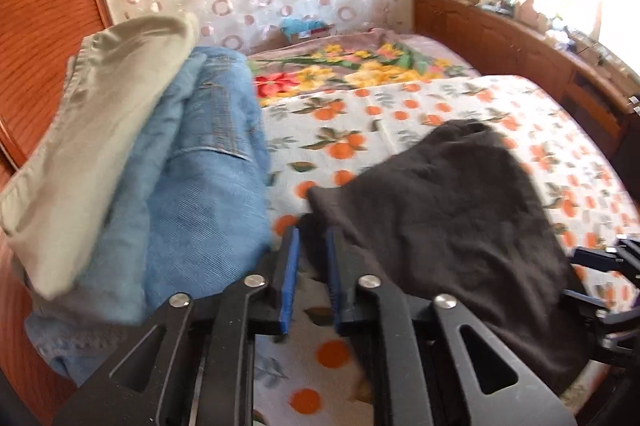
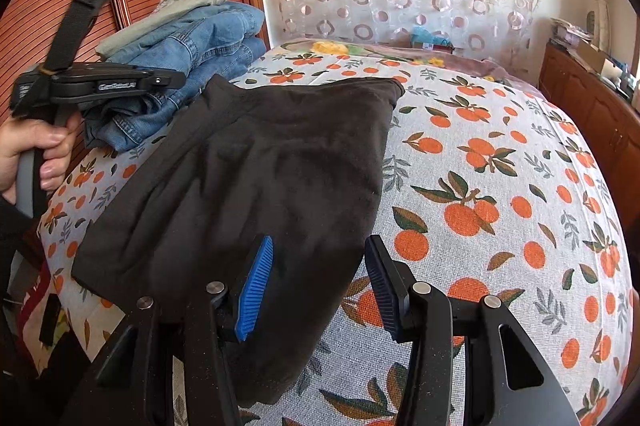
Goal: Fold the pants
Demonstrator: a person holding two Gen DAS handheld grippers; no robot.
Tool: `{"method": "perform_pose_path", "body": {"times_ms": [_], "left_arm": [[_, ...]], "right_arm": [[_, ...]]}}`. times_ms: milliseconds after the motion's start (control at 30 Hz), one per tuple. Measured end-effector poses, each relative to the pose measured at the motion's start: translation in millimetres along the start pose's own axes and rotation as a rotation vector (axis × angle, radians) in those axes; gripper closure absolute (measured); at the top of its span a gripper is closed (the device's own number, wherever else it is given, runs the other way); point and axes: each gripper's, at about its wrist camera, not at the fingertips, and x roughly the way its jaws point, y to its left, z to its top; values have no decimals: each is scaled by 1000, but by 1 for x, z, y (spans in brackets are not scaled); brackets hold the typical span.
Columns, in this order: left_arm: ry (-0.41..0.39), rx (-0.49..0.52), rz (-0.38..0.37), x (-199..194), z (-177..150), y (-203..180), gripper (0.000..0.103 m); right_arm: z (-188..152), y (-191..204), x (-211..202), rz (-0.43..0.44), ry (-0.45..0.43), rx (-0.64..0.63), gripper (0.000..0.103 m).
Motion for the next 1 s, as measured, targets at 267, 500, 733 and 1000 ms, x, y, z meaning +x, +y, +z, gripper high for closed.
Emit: {"method": "perform_pose_path", "body": {"times_ms": [267, 500, 733, 1000], "left_arm": [[-7, 32, -130, -18, -26, -42, 79], [75, 58, -37, -4, -56, -35, 80], [91, -33, -44, -11, -79, -10, 80], [32, -73, -160, -36, -91, -22, 65]], "right_arm": [[0, 0, 0, 1, 0, 0, 53], [0, 0, -1, 1, -1, 1, 53], [0, 0, 0, 0, -3, 2, 53], [1, 0, 1, 4, 3, 7, 53]]}}
